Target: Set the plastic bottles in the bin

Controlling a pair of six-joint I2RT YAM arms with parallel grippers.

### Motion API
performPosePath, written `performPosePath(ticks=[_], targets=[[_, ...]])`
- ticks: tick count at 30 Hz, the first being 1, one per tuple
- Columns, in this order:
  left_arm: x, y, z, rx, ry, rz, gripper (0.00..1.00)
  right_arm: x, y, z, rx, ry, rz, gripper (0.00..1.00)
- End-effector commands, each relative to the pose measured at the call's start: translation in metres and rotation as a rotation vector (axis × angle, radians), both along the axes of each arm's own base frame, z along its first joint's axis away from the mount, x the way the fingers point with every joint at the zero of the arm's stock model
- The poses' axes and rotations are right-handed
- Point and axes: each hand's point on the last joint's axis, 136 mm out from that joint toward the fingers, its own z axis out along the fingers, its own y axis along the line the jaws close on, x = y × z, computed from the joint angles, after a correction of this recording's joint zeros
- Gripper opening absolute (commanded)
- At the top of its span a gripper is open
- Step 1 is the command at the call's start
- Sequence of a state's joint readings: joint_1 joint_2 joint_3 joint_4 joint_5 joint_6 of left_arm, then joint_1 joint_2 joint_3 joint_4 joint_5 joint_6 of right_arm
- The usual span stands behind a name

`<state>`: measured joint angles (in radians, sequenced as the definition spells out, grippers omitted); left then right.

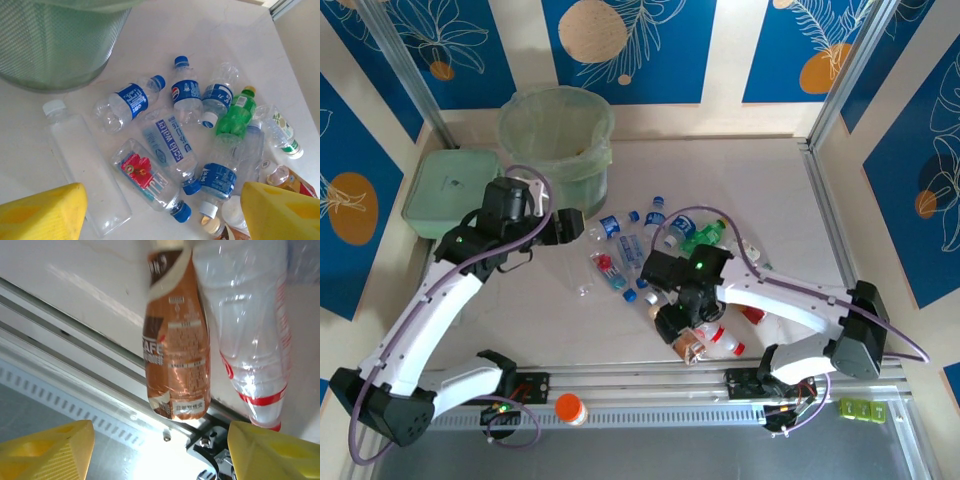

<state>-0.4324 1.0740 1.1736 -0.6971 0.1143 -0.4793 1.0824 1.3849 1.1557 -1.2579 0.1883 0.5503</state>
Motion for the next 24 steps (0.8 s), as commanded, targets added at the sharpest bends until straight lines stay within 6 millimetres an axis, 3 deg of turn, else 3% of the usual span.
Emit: performPosePath(ticks=[1, 11, 24], targets=[[0.002, -0.001, 0.014, -0.028, -0.093, -0.016, 0.8, -0.009, -0.012, -0.016, -0.106, 0.029, -0.052, 0.73], [-0.003, 0.003, 0.005, -0.015, -0.136, -0.024, 0.81, -0.016, -0.001, -0.056, -0.157, 0.068, -0.036, 0.74], [-0.001, 0.006, 0.001, -0.004, -0.128, 0.0, 0.82, -0.018, -0.008, -0.093, -0.222, 0.079, -0.029, 0.76]])
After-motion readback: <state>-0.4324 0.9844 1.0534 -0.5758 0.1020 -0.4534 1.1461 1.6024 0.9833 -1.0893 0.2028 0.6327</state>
